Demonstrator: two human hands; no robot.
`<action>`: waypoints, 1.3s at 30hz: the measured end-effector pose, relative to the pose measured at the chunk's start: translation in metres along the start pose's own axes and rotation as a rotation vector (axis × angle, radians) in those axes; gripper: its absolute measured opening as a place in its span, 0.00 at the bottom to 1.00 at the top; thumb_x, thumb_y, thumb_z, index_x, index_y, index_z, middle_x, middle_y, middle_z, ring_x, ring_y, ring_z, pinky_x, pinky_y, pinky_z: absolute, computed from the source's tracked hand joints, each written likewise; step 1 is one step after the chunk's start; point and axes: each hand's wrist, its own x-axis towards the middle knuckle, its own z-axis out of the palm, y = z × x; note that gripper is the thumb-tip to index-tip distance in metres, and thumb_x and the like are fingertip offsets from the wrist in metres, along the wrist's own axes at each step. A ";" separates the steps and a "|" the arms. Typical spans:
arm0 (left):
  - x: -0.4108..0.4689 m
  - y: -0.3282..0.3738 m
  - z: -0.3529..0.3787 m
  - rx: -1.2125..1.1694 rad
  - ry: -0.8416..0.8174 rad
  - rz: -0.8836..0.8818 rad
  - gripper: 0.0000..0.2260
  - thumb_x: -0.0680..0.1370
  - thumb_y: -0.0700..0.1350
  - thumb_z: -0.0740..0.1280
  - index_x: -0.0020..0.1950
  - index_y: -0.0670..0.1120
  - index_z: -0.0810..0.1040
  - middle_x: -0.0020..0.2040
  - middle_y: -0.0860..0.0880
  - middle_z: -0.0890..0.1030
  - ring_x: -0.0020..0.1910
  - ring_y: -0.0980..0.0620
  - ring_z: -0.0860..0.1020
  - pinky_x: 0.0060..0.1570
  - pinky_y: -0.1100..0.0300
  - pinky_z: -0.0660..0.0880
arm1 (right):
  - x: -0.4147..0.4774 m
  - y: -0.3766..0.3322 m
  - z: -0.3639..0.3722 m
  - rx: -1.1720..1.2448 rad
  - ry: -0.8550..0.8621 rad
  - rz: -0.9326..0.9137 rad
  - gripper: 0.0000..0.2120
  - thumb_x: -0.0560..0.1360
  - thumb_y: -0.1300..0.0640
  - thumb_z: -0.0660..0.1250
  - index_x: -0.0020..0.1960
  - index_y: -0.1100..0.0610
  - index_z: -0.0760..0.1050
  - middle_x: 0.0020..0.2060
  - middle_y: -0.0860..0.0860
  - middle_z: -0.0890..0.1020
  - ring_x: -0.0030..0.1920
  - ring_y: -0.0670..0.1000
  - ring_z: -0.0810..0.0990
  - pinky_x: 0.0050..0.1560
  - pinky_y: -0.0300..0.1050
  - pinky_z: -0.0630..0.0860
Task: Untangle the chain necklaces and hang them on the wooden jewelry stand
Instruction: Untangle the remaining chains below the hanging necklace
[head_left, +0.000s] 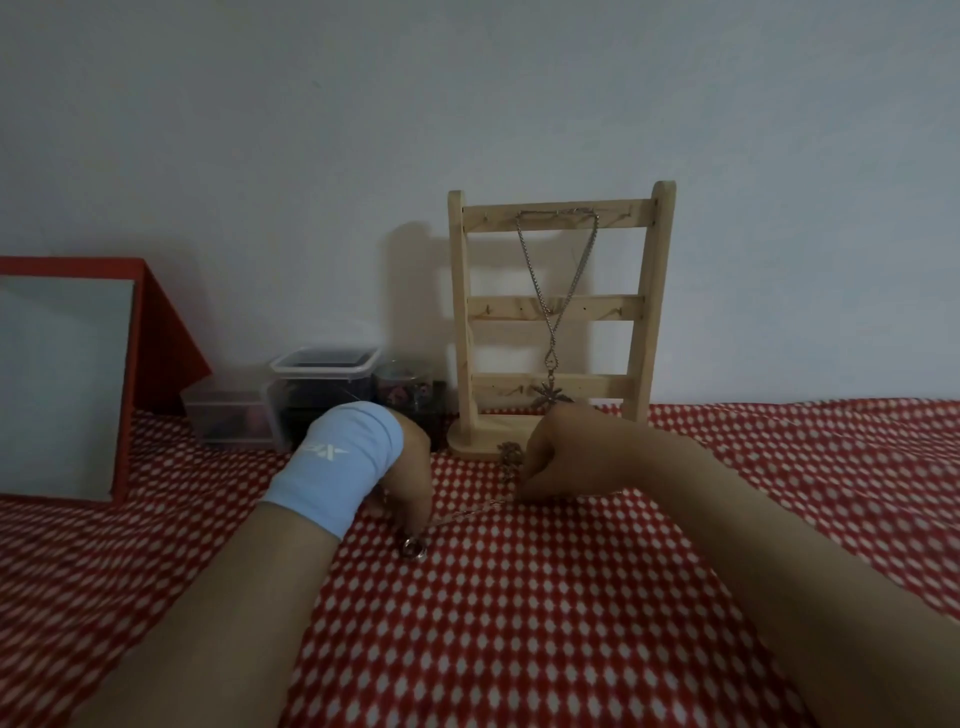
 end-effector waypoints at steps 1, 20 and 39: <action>0.000 -0.001 0.000 0.049 -0.001 -0.031 0.26 0.72 0.54 0.75 0.64 0.42 0.77 0.61 0.45 0.80 0.58 0.47 0.80 0.58 0.54 0.78 | 0.000 0.000 0.000 0.022 0.009 -0.008 0.06 0.76 0.47 0.73 0.48 0.48 0.86 0.41 0.39 0.85 0.44 0.39 0.82 0.51 0.35 0.78; 0.009 0.023 0.013 -0.256 0.147 0.307 0.17 0.73 0.49 0.74 0.60 0.45 0.81 0.55 0.49 0.82 0.56 0.50 0.80 0.63 0.53 0.75 | -0.002 -0.003 0.000 0.236 -0.016 -0.043 0.08 0.79 0.50 0.69 0.57 0.45 0.80 0.52 0.39 0.81 0.53 0.39 0.79 0.57 0.39 0.74; -0.011 -0.017 -0.010 -0.592 0.229 0.197 0.14 0.78 0.56 0.65 0.48 0.47 0.83 0.37 0.51 0.77 0.31 0.52 0.73 0.32 0.63 0.71 | -0.007 0.000 -0.013 0.236 0.047 -0.039 0.08 0.79 0.49 0.69 0.56 0.46 0.84 0.52 0.40 0.85 0.53 0.38 0.81 0.58 0.37 0.74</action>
